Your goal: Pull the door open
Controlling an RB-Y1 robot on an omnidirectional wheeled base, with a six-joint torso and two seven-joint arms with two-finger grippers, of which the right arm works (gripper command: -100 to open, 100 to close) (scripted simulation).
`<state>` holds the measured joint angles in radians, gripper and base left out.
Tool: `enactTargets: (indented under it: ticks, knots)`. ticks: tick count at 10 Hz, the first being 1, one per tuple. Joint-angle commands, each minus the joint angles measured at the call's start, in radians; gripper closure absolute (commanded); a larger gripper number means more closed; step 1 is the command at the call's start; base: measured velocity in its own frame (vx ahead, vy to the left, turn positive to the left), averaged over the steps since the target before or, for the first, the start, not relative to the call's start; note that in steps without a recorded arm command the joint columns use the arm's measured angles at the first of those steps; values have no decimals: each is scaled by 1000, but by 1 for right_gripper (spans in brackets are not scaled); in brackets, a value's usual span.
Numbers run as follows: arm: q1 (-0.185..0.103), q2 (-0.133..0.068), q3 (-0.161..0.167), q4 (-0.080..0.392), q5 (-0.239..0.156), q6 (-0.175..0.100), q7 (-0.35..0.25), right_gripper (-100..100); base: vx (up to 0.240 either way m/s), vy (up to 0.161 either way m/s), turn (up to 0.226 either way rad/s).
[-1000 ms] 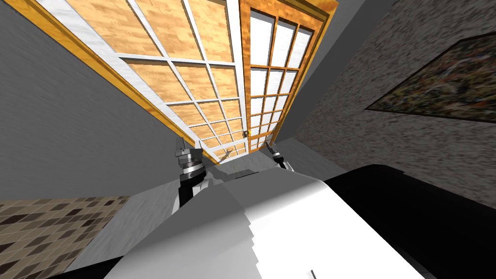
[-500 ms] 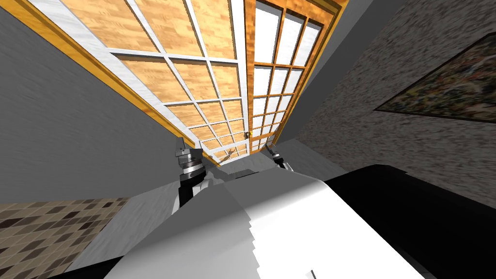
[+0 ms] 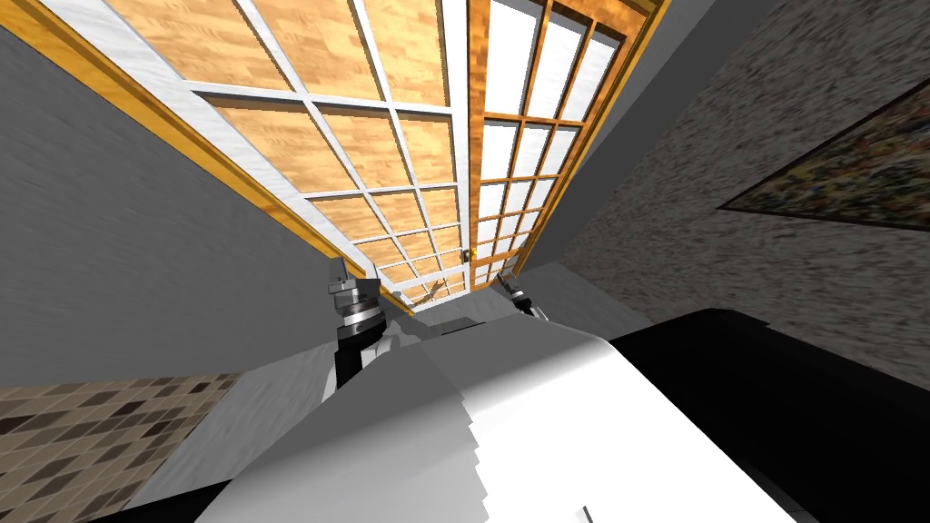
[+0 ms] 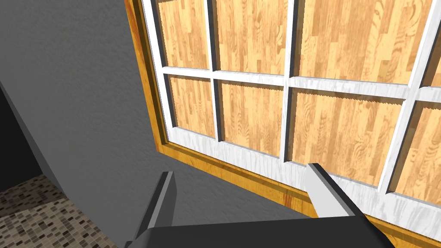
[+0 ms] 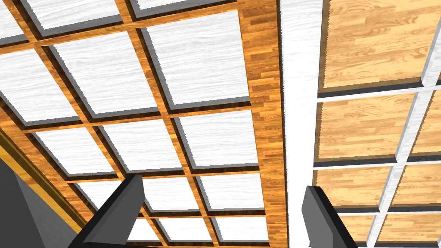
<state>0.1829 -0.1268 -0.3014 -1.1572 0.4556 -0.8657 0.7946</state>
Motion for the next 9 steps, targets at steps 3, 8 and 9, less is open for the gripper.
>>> enactTargets:
  ticks: [3, 8, 9]
  knots:
    - [-24, -6, -18, 84, 25, -25, 50, -100, 111, 18, 17]
    - [-50, -9, -38, 180, 57, -53, 111, -100, 101, 23, 17]
    - [-55, -10, -42, 198, 62, -58, 123, -100, 98, 20, 14]
